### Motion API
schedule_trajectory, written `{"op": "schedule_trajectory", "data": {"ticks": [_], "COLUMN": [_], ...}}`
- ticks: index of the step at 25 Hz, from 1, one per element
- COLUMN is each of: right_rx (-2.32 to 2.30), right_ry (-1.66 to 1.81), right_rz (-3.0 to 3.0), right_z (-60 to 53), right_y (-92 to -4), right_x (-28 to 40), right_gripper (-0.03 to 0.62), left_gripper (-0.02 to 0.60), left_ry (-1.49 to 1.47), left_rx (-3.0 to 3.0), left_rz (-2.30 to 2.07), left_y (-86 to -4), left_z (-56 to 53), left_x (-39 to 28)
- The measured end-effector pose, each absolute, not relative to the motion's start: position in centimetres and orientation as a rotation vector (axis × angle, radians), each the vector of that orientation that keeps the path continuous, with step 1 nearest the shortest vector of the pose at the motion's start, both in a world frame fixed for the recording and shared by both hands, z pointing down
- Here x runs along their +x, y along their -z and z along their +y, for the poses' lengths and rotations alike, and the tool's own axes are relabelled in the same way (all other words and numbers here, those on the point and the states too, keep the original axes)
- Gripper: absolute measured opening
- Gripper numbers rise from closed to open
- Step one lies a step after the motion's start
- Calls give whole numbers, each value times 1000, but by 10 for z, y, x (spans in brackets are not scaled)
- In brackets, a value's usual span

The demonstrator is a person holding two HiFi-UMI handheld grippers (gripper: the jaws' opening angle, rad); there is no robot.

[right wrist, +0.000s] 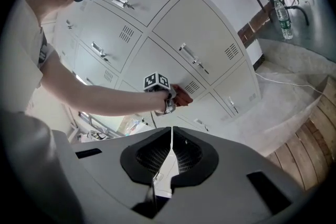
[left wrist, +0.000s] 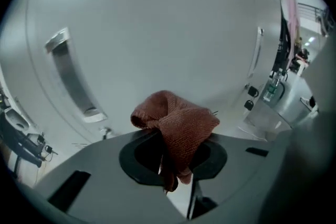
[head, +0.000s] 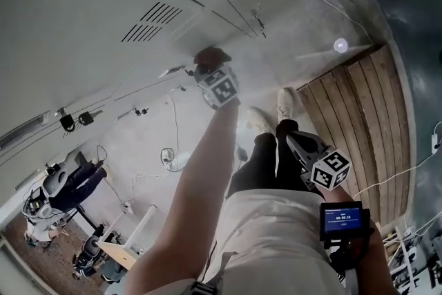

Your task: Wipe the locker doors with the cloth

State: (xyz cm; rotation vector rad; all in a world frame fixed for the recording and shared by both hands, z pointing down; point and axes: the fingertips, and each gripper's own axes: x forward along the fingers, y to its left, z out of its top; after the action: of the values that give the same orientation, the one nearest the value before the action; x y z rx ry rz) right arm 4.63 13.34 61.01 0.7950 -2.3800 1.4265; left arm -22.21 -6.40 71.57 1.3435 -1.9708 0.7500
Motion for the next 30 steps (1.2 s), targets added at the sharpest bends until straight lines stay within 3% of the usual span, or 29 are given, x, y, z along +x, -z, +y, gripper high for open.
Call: {"op": "schedule_trajectory", "data": {"ticks": [7,10,30], "right_rx": [803,822,719], "right_ry": [-1434,-1424,-1407], "right_rz": [-2316,-2315,-2312], "right_z": [141,135,170], "right_y": [-626,-628,-640], "right_x": [69,71,26], "right_gripper": [20,20,20], "left_gripper": [75,75,75], "left_ry": [-871,-911,-1095], "left_rx": [1794,1911,1580], "left_rz": [-1822,-1788,-1918], "left_y": [-707,-705,-773], "left_z": [-129,-137,-7], "left_x": [-120,-107,-304]}}
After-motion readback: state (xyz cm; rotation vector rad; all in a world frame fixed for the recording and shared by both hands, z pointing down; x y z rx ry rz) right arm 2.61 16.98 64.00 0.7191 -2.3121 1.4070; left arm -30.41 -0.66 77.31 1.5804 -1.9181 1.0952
